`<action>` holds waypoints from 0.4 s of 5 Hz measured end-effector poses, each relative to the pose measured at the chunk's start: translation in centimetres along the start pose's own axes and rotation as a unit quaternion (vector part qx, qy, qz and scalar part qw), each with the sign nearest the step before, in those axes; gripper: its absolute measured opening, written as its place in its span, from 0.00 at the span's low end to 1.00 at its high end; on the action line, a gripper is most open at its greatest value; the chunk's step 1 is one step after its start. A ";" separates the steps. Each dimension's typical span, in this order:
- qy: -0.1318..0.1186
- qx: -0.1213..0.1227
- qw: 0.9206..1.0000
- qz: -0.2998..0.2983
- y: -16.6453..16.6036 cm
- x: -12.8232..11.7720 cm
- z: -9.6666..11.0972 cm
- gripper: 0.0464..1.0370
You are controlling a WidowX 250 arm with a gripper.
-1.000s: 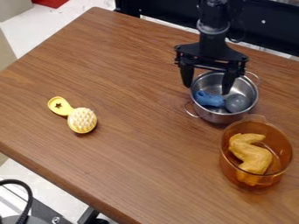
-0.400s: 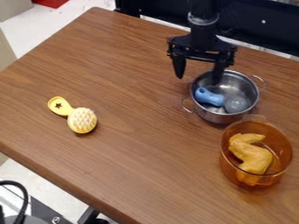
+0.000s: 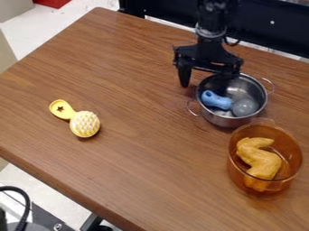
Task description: Move the silver pot from the middle to the upper left side of the table
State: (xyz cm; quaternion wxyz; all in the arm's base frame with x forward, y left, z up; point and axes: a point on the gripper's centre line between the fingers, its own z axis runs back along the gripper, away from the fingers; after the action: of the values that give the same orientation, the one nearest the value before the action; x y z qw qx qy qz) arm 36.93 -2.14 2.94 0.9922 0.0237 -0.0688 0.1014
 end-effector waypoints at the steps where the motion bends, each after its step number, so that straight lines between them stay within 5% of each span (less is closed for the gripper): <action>1: 0.005 0.001 1.000 0.004 0.1 -0.4 -0.3 0.63; 2: 0.021 -0.007 0.999 0.024 -0.1 -1.0 -0.4 0.34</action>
State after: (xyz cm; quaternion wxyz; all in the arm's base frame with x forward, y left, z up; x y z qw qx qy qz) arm 36.01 -2.43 2.34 0.9908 0.0128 -0.0495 0.1256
